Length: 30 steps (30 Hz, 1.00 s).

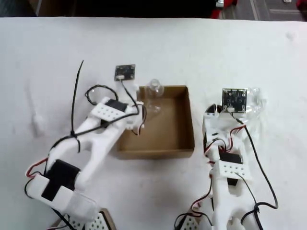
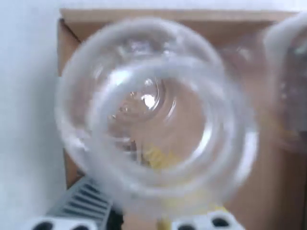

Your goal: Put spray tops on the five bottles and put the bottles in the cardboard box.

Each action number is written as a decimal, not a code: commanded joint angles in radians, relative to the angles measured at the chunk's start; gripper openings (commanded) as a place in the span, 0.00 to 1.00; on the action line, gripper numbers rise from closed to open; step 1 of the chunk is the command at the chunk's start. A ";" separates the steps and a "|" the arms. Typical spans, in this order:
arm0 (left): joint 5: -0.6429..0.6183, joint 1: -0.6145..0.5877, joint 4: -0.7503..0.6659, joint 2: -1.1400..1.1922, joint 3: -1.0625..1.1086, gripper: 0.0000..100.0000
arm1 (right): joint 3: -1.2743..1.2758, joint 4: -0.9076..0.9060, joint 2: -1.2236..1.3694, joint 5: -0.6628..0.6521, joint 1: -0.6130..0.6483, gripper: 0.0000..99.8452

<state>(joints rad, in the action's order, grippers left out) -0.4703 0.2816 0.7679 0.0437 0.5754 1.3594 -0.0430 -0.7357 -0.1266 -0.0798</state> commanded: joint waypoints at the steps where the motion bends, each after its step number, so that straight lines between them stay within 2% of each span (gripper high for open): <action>1: 0.012 0.041 0.129 -0.174 -0.046 0.02 | -0.008 0.024 -0.010 -0.015 0.010 0.02; 11: 0.014 0.039 0.387 -0.659 -0.052 0.02 | -0.008 0.024 -0.010 -0.015 0.008 0.02; 15: 0.014 -0.042 0.512 -0.831 -0.052 0.02 | -0.008 0.024 -0.010 -0.015 0.008 0.02; 21: 0.015 -0.242 0.563 -1.012 -0.020 0.02 | -0.008 0.024 -0.010 -0.015 0.008 0.02; 24: 0.017 -0.294 0.546 -1.052 0.038 0.02 | -0.008 0.024 -0.010 -0.015 0.007 0.02; 26: 0.017 -0.318 0.485 -1.070 0.100 0.02 | -0.008 0.024 -0.010 -0.015 0.007 0.02; 30: 0.017 -0.383 0.233 -1.095 0.269 0.02 | -0.008 0.024 -0.010 -0.015 0.008 0.02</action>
<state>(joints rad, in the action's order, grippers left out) -0.4611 -0.0407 1.2329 -1.0150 0.7288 1.3594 -0.0430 -0.7357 -0.1266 -0.0783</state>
